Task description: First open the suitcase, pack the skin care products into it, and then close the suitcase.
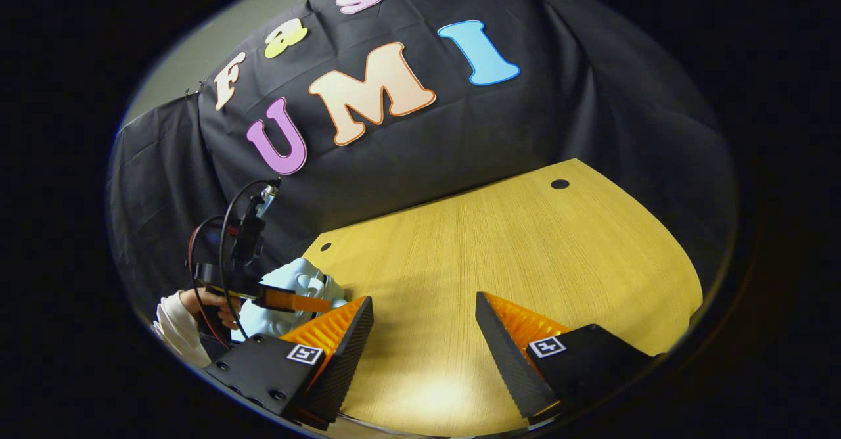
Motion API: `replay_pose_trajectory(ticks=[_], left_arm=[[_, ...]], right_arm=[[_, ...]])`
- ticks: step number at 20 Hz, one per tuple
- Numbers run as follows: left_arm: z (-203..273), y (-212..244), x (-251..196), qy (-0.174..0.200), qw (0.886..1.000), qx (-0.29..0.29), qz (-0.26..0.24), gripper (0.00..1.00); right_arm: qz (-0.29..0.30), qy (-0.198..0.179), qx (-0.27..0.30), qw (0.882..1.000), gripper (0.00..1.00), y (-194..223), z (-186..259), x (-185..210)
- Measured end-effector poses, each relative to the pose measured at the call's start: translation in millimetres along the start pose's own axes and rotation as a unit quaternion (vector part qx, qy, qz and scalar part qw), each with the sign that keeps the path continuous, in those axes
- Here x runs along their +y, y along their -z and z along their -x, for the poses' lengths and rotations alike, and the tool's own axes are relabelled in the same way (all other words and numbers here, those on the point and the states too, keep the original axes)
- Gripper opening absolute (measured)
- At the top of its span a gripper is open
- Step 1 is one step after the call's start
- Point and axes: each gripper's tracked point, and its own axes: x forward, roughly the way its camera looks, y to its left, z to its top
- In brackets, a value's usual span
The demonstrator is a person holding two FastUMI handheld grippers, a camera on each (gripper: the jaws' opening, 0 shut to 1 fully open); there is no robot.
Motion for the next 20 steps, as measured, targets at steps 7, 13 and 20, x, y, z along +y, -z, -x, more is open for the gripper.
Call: replay_pose_trajectory(ticks=[7,13,20], left_arm=[[-0.4,6.7,3.3,-0.052,0.999,0.012,-0.005,0.11],[34.5,10.7,-20.7,-0.07,0.993,-0.045,-0.084,0.96],[64.1,38.4,-58.3,-0.058,0.989,-0.069,-0.117,0.87]], right_arm=[[-0.005,0.006,-0.038,0.999,0.98,-25.0,9.2,-13.6],[-0.006,0.017,-0.068,0.998,0.98,-36.3,24.8,-28.5],[0.001,0.006,-0.078,0.997,0.98,-44.1,40.0,-40.9]])
